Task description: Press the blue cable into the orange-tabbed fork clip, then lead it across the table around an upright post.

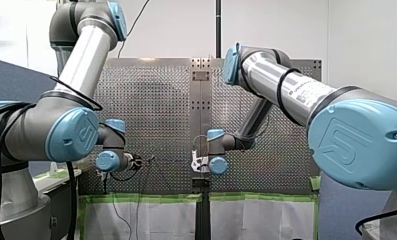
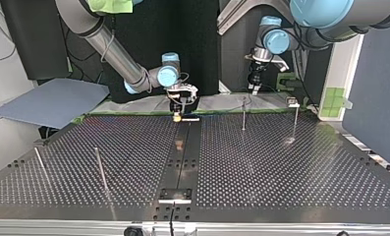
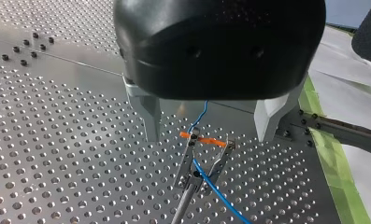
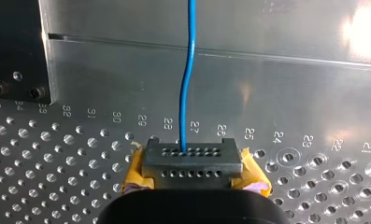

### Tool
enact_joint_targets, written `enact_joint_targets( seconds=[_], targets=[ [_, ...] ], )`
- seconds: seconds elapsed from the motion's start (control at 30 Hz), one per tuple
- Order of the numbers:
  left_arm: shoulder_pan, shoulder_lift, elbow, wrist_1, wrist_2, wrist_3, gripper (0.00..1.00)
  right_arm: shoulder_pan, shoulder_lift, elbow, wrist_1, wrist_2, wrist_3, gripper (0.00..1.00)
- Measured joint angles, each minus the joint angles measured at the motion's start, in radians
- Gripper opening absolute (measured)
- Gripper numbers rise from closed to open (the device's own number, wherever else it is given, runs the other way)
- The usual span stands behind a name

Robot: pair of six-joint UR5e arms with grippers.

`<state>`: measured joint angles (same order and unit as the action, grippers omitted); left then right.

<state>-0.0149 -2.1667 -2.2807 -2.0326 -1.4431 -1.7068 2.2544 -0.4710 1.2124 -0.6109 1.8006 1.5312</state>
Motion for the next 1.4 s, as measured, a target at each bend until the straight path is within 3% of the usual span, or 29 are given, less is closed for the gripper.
enact_joint_targets(
  seconds=[0.4,0.7,1.13,1.4],
  targets=[
    [-0.002,0.0,0.0,0.0,0.001,0.002,1.0,0.0,0.001,0.0,0.0,-0.001,0.0,0.0],
    [-0.039,0.0,0.011,-0.03,0.019,0.03,1.0,-0.001,0.001,0.0,0.0,-0.001,0.0,0.0],
    [-0.148,0.0,0.112,-0.066,-0.083,-0.062,1.0,-0.008,0.005,0.0,0.003,-0.002,0.0,0.0],
    [-0.216,-0.001,0.131,-0.069,-0.15,-0.072,1.0,-0.012,0.006,0.0,0.002,-0.003,0.001,0.0]
  ],
)
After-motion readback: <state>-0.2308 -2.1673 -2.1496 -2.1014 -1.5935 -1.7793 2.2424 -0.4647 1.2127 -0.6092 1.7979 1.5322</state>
